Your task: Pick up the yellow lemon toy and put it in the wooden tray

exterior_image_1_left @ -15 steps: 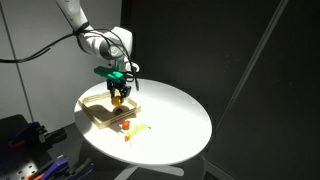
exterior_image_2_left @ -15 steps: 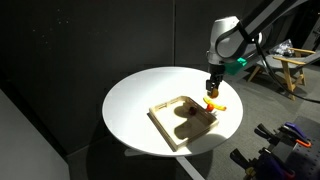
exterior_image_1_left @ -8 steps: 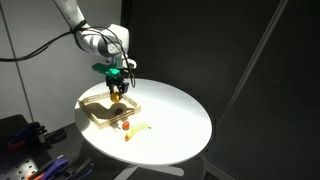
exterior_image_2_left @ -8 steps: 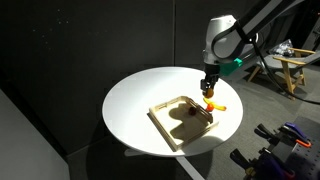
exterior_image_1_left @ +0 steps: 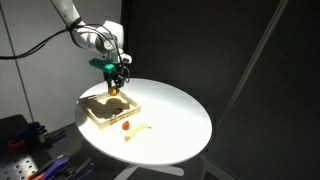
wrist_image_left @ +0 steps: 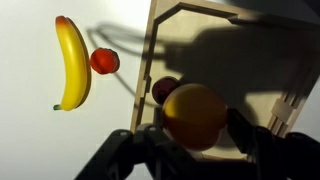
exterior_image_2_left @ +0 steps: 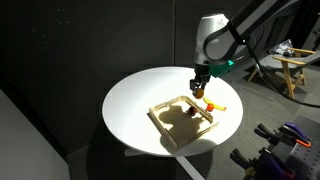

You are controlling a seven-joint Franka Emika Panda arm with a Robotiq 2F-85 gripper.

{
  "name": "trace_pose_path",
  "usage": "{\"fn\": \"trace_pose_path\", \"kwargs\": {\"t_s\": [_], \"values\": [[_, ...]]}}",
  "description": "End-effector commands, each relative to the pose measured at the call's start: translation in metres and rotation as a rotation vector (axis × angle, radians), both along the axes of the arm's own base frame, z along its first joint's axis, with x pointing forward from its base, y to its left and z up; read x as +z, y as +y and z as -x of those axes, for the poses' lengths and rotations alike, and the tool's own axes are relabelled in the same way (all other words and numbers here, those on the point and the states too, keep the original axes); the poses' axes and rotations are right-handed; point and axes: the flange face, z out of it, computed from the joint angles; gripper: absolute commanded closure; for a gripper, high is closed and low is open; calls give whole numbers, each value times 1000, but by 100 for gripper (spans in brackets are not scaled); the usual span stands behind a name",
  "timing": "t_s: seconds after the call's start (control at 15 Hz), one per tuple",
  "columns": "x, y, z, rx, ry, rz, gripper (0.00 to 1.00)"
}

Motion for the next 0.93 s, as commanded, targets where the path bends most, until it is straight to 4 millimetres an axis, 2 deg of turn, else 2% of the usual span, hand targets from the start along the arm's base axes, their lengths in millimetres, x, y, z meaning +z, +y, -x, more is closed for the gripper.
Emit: {"fn": "trace_pose_path", "kwargs": {"t_s": [0.0, 0.4, 0.87], "values": [[2, 22, -15, -11, -1, -2, 60], [-8, 61, -29, 14, 12, -9, 60], [-37, 93, -33, 127, 64, -13, 60]]}}
